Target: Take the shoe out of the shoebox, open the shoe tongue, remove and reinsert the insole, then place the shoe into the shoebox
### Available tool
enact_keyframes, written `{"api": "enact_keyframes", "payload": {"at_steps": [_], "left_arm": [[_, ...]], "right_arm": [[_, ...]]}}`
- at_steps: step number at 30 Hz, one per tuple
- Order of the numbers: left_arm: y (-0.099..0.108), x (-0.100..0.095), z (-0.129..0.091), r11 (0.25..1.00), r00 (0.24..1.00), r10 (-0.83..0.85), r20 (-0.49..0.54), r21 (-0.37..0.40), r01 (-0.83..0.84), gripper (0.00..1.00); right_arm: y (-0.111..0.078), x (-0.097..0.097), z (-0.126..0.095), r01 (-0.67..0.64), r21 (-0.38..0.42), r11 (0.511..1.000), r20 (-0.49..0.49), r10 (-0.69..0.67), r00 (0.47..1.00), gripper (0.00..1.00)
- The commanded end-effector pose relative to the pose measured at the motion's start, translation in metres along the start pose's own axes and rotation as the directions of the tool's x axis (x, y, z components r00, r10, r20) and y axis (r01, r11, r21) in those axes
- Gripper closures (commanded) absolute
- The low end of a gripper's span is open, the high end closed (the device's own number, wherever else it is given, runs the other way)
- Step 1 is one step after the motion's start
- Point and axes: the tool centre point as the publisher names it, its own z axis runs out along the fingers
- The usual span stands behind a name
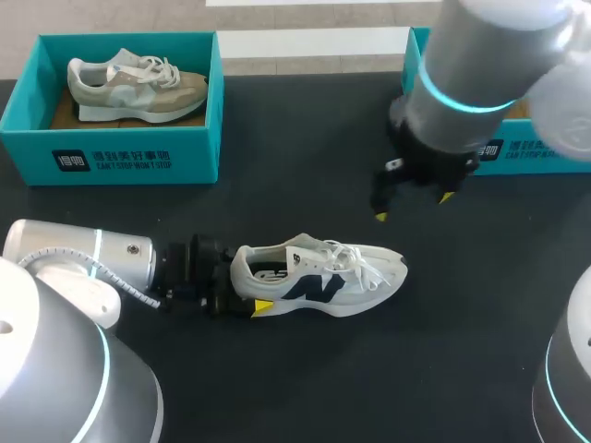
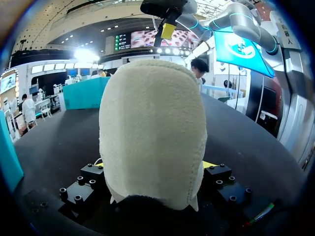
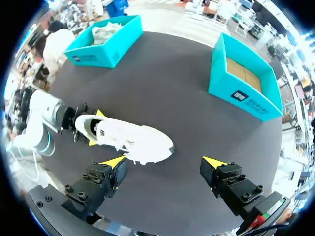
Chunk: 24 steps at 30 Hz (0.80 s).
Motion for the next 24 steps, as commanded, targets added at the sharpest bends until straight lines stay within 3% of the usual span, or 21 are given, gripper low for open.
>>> {"api": "enact_keyframes", "payload": {"at_steps": [1,8,24], "left_arm": [[0.004,0.0,0.003,1.0,1.0,-0.001,0.0,-0.002,0.001,1.0],[0.004,0.0,0.003,1.0,1.0,-0.001,0.0,-0.002,0.001,1.0],[0.004,0.0,0.003,1.0,1.0,-0.001,0.0,-0.002,0.001,1.0]], "right_arm": [[0.012,0.052,0.014,-0.055,0.071,0.996,0.124,0.046,0.991,0.0],[0.014,0.085,0.032,-0.076,0.116,0.99,0.122,0.062,0.991,0.0],[0.014,0.085,0.032,-0.076,0.116,0.99,0.122,0.062,0.991,0.0]]}}
